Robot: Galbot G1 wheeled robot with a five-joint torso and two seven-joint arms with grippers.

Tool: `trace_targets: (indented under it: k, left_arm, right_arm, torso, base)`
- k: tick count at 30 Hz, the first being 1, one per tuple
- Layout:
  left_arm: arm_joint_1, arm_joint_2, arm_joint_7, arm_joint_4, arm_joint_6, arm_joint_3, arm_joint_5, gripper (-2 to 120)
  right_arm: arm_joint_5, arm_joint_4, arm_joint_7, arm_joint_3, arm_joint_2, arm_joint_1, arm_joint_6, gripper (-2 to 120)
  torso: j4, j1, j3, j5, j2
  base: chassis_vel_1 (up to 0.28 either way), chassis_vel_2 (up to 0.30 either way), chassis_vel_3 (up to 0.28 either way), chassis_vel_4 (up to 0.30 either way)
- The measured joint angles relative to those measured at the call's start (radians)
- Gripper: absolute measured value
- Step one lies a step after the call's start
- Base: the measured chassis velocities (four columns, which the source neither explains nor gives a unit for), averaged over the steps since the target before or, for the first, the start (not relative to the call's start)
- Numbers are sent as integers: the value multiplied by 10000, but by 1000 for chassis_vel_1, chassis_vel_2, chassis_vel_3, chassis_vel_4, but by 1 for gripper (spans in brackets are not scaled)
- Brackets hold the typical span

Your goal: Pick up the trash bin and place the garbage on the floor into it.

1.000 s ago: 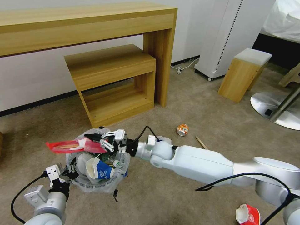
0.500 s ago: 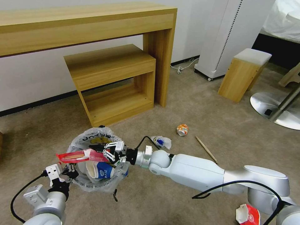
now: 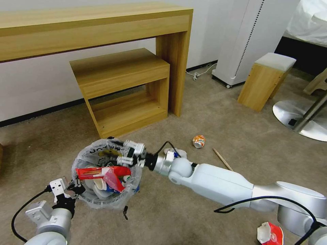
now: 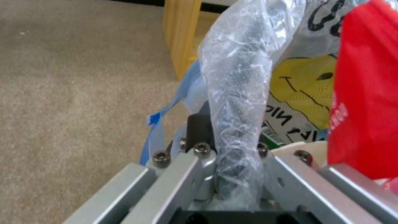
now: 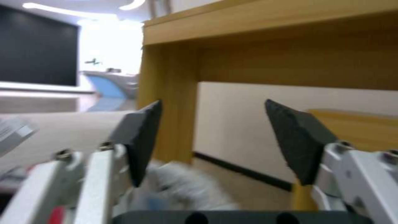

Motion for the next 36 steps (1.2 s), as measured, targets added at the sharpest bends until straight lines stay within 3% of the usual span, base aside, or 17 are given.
trace_targets:
  k: [2, 6, 10, 20, 24, 36]
  left_arm:
    - [0, 10, 1, 17, -1, 0, 3, 1]
    - [-11, 66, 4, 64, -12, -30, 4, 1]
    - [-23, 99, 11, 105, -23, -39, 3, 1]
    - [-53, 144, 32, 196, -30, 39, 58, 1]
    - [-39, 15, 108, 219, -44, 148, 216, 1]
    - [267, 158, 307, 9, -125, 94, 368, 1]
  right_arm:
    - [22, 93, 112, 135, -138, -51, -39, 72]
    - [21, 422, 798, 1009, -1019, -514, -366, 92]
    - [-172, 550, 1586, 1900, -1710, -1131, -634, 100]
    - [-512, 452, 1667, 3675, -2789, -2369, -323, 100]
    - [-749, 257, 1242, 5358, -3483, -3517, 72, 100]
    - [-1146, 253, 1113, 7624, -3685, -5710, 184, 100]
  torso:
    - [0, 0, 0, 2, 0]
    - [-2, 0, 0, 1, 0]
    - [-1, 0, 0, 3, 0]
    - [-1, 0, 0, 2, 0]
    - [-4, 0, 0, 2, 0]
    - [-1, 0, 0, 3, 0]
  base:
    - [0, 0, 0, 0]
    - [0, 0, 0, 0]
    - [0, 0, 0, 0]
    - [0, 0, 0, 0]
    - [0, 0, 0, 0]
    - [0, 0, 0, 0]
